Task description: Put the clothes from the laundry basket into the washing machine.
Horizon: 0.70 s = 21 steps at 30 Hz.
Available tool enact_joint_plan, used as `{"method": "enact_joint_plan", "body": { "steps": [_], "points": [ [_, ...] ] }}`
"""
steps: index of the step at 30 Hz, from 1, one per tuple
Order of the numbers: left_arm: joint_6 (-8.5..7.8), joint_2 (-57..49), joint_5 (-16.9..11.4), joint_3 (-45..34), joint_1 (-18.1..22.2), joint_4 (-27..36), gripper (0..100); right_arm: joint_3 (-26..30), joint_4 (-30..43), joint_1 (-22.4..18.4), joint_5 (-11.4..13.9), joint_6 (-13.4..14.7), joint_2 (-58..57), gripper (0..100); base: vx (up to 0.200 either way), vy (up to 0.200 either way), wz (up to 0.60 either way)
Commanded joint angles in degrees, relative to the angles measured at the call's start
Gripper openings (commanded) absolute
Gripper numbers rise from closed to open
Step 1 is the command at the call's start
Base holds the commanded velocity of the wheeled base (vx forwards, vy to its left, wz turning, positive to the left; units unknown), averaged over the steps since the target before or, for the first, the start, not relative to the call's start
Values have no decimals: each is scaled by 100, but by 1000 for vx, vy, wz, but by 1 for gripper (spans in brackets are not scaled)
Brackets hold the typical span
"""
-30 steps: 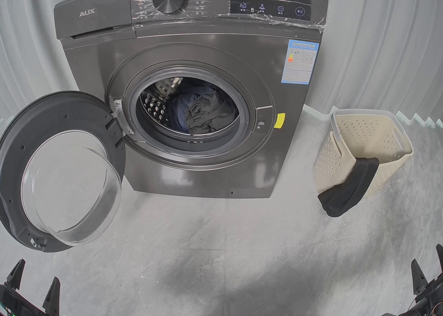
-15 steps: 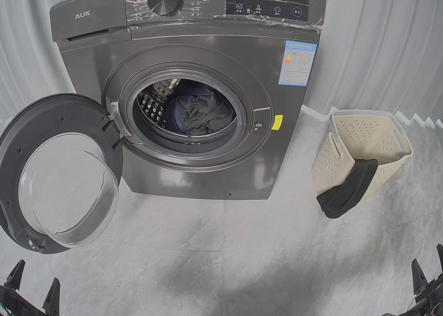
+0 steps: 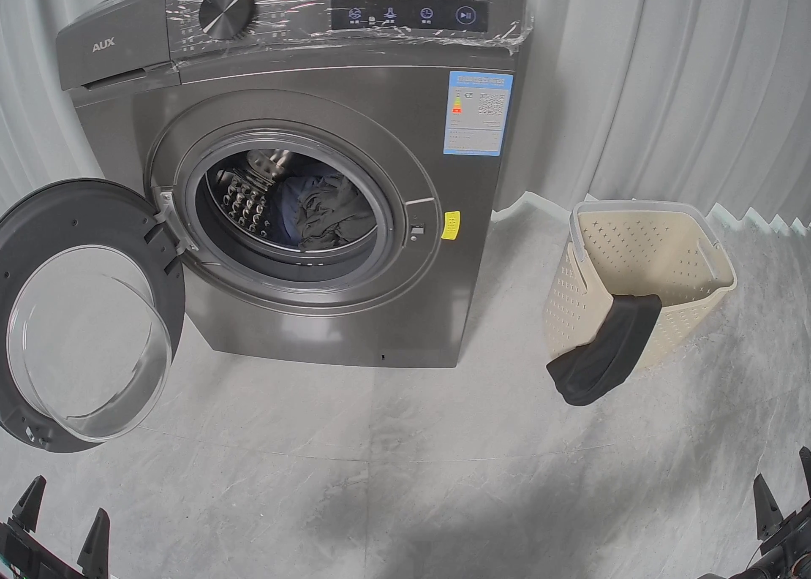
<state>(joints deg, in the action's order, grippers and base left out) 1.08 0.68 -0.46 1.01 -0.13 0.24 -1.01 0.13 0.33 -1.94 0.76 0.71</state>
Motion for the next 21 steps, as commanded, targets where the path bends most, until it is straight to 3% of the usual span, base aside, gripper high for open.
{"method": "enact_joint_plan", "body": {
  "steps": [1, 21],
  "points": [
    [-3, -59, 2, -92, -4, 2, 100, 92, -5, 2, 0, 4, -71, 100, 0, -200, 0],
    [-47, -59, 20, -92, -4, 11, 100, 92, 4, 2, 0, 39, -71, 100, 0, -200, 0]
  ]
}}
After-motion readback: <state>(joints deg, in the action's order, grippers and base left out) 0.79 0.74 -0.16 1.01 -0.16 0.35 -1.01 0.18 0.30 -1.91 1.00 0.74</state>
